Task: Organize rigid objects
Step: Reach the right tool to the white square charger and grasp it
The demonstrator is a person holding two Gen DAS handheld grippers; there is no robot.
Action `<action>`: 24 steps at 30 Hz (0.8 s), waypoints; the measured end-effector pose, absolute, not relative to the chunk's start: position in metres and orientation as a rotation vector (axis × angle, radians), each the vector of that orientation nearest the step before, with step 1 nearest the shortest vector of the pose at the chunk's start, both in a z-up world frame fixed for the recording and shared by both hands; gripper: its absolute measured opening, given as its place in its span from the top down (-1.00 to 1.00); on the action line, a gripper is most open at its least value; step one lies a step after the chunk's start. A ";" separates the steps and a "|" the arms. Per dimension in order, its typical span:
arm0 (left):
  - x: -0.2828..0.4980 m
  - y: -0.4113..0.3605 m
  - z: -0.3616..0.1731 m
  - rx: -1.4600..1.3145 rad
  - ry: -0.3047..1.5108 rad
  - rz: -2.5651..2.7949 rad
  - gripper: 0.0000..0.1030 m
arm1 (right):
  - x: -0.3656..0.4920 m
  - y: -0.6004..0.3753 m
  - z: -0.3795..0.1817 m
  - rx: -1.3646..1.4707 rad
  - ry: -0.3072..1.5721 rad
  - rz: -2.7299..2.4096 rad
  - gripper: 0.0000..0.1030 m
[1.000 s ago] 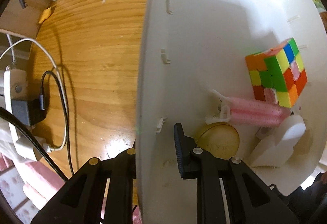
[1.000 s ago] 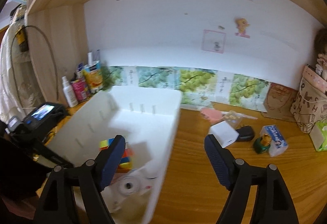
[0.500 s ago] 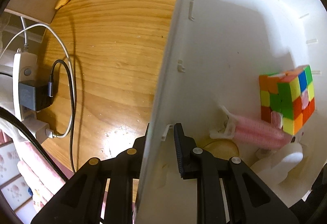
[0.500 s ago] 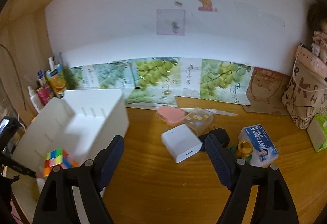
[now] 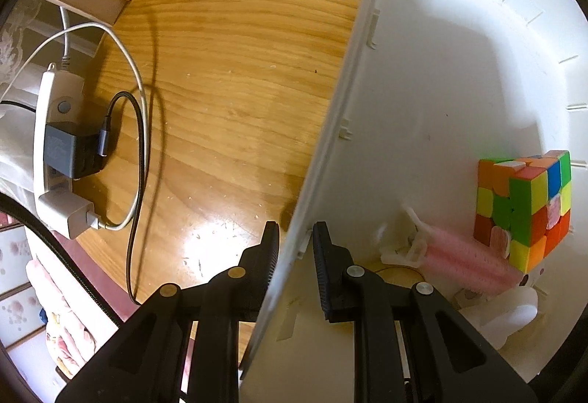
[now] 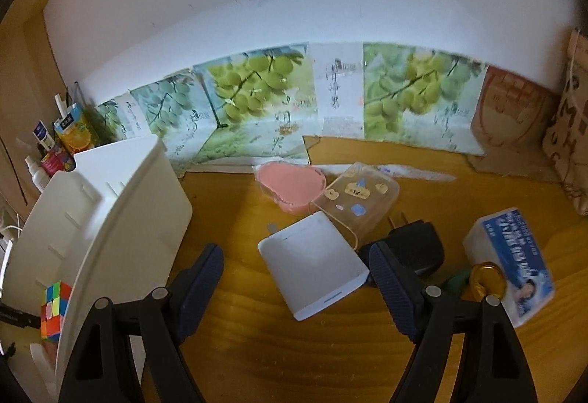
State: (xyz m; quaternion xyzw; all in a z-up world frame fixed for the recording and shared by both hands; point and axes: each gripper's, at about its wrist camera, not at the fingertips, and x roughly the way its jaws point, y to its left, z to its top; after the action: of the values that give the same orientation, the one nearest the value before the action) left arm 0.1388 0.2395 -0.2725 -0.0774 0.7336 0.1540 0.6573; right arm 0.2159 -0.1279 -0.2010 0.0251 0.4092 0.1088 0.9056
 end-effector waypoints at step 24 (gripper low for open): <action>0.134 0.247 -0.272 -0.206 1.651 0.384 0.55 | 0.229 -0.112 -0.219 0.021 0.864 0.171 -0.71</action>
State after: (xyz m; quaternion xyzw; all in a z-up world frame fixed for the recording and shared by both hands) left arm 0.1336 0.2468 -0.2724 -0.0911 0.7289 0.1695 0.6570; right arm 0.2294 -0.1123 -0.2187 0.0104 0.4181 0.0826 0.9046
